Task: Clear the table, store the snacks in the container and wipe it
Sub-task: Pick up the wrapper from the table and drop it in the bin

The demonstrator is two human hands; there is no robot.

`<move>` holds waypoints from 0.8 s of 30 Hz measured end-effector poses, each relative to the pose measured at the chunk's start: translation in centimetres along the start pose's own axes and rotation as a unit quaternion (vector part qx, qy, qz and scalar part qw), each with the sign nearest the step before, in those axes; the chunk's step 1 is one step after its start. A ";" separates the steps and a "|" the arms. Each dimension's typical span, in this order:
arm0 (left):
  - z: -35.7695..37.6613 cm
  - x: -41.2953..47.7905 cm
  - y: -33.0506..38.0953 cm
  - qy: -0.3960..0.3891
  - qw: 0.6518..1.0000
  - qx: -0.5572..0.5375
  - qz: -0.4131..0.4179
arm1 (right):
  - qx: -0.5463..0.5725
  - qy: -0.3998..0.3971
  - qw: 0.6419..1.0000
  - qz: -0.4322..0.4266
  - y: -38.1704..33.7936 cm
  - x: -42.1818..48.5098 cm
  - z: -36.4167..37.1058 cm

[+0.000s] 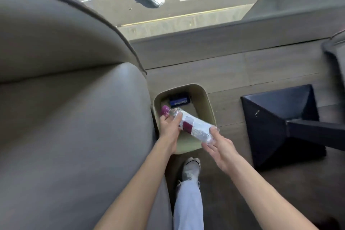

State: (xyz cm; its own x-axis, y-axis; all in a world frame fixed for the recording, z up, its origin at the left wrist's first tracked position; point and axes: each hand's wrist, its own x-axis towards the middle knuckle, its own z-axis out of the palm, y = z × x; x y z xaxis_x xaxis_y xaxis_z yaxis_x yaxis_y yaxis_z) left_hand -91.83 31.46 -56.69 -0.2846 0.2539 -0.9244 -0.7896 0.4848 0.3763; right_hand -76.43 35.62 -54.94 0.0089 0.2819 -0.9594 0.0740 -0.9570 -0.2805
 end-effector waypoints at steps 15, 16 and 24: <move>0.2 12.3 -4.1 0.139 0.970 0.200 -0.004 | -0.232 0.039 0.972 0.001 2.5 16.1 2.5; 0.2 11.7 -3.8 0.141 0.962 0.235 0.002 | -0.287 0.054 0.956 -0.017 2.3 15.7 2.3; -2.5 2.1 -2.3 0.021 0.849 0.498 0.176 | -0.647 0.019 0.702 -0.298 0.3 3.5 2.0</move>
State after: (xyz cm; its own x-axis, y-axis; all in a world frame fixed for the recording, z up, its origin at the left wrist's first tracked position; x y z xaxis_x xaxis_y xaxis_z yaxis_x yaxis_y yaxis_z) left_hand -91.99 28.84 -59.68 -0.4433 0.5104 -0.7369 0.1930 0.8572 0.4775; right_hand -78.32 36.14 -58.43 -0.3836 0.6314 -0.6739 0.9188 0.1880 -0.3470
